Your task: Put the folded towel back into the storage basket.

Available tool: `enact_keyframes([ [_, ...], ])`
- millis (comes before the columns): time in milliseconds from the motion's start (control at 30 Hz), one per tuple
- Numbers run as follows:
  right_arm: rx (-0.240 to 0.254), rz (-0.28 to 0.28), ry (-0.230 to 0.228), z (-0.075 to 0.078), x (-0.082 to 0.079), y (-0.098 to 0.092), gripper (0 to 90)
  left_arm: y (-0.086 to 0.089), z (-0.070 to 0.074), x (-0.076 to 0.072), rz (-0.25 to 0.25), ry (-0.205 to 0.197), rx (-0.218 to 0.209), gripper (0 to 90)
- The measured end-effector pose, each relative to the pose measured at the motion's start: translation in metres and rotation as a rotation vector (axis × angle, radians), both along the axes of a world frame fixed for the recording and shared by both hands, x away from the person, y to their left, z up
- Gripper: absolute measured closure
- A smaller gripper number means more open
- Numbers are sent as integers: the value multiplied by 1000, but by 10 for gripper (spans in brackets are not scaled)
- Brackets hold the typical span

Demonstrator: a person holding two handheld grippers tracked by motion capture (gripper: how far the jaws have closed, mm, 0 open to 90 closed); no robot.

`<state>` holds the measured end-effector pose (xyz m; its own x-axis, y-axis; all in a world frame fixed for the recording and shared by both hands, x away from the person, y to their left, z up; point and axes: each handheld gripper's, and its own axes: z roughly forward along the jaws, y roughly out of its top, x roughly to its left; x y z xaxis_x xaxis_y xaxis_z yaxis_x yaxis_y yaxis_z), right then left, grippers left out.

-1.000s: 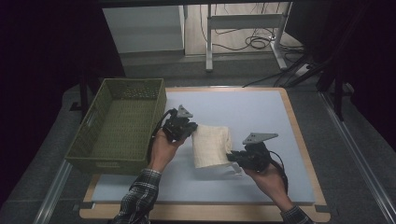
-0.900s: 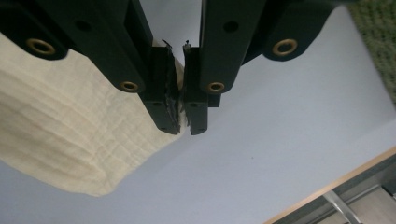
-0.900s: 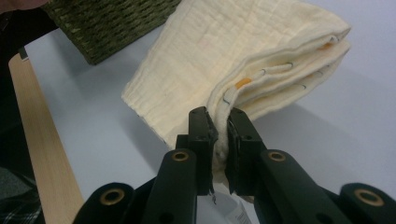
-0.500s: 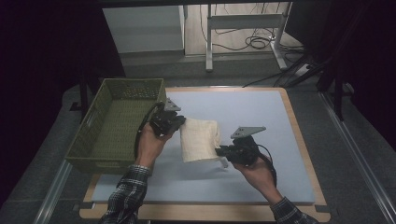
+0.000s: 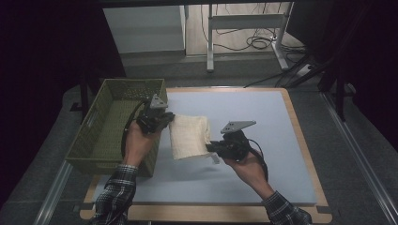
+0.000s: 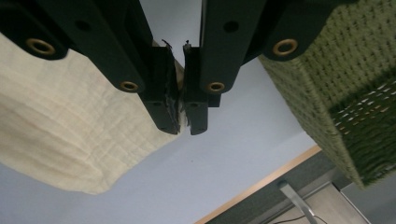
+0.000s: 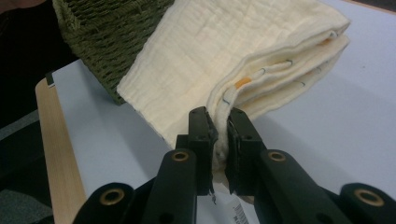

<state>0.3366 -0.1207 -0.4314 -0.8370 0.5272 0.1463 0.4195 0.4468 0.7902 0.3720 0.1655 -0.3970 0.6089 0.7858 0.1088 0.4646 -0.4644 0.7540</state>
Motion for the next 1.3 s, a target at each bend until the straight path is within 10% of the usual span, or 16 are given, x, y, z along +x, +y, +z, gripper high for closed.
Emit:
enact_keyframes([
  [1300, 58, 77, -28, 30, 19, 96, 815, 93, 38, -11, 171, -66, 13, 850],
])
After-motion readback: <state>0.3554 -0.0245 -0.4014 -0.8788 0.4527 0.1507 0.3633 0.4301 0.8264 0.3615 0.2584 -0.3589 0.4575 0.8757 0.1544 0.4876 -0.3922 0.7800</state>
